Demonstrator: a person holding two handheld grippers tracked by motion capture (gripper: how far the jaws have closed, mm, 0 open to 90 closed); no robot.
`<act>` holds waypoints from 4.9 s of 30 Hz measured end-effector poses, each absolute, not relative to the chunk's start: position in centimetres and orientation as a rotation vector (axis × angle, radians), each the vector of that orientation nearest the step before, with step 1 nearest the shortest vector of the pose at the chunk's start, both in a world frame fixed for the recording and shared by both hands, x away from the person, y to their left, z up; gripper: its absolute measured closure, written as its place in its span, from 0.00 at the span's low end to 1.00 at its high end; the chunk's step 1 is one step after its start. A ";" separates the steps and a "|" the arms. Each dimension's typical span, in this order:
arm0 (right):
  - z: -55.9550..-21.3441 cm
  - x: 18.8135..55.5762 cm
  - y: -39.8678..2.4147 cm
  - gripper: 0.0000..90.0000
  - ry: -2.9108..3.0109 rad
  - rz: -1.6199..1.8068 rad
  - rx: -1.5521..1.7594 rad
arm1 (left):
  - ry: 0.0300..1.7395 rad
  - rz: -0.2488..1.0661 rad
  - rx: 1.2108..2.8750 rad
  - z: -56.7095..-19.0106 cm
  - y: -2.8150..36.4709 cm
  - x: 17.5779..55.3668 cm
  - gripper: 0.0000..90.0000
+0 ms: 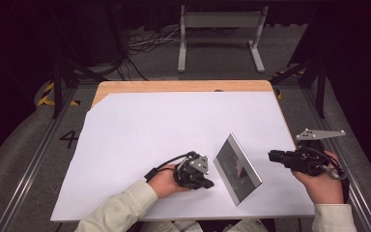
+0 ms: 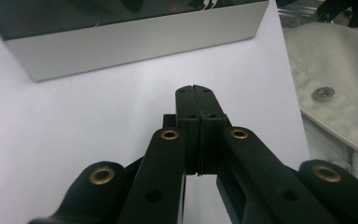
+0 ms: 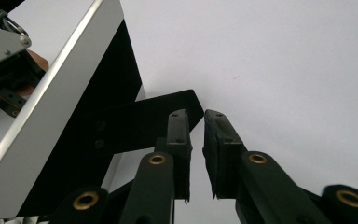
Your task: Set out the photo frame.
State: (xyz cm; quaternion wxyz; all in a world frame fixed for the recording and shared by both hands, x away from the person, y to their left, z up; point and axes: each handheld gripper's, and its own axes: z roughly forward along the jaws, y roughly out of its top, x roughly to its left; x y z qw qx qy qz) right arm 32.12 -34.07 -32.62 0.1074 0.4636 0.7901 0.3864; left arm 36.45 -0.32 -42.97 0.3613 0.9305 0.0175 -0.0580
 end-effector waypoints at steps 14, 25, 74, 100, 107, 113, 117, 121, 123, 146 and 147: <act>-31.0 32.9 -33.2 0.86 2.336 1.077 1.466 | 0.122 -0.105 2.373 -42.3 2.8 37.4 1.00; -30.2 33.5 -32.4 0.86 2.350 1.027 1.523 | 0.195 -0.082 2.348 -42.1 4.6 38.4 1.00; -27.0 36.4 -29.6 0.82 2.462 0.836 1.571 | 0.287 -0.060 2.359 -42.9 5.9 39.6 1.00; -25.5 36.9 -26.7 0.78 2.561 0.749 1.608 | 0.314 -0.048 2.364 -43.1 6.0 39.9 1.00; -25.7 37.0 -25.8 0.77 2.599 0.722 1.609 | 0.318 -0.050 2.367 -43.1 6.0 39.9 1.00; -25.8 37.0 -25.3 0.75 2.628 0.709 1.609 | 0.320 -0.053 2.368 -43.2 6.1 39.9 1.00; -25.9 36.9 -24.9 0.73 2.641 0.709 1.602 | 0.322 -0.050 2.370 -43.2 6.1 40.0 1.00; -26.1 36.9 -24.7 0.72 2.648 0.708 1.603 | 0.328 -0.050 2.367 -43.2 6.2 40.0 1.00; -26.2 36.9 -24.6 0.72 2.652 0.704 1.603 | 0.337 -0.052 2.367 -43.2 6.2 40.0 1.00; -29.1 37.3 -23.4 0.72 2.690 0.625 1.617 | 0.335 -0.051 2.367 -43.2 6.2 40.0 1.00; -29.3 37.3 -23.4 0.72 2.692 0.621 1.616 | 0.334 -0.050 2.366 -43.2 6.2 40.0 1.00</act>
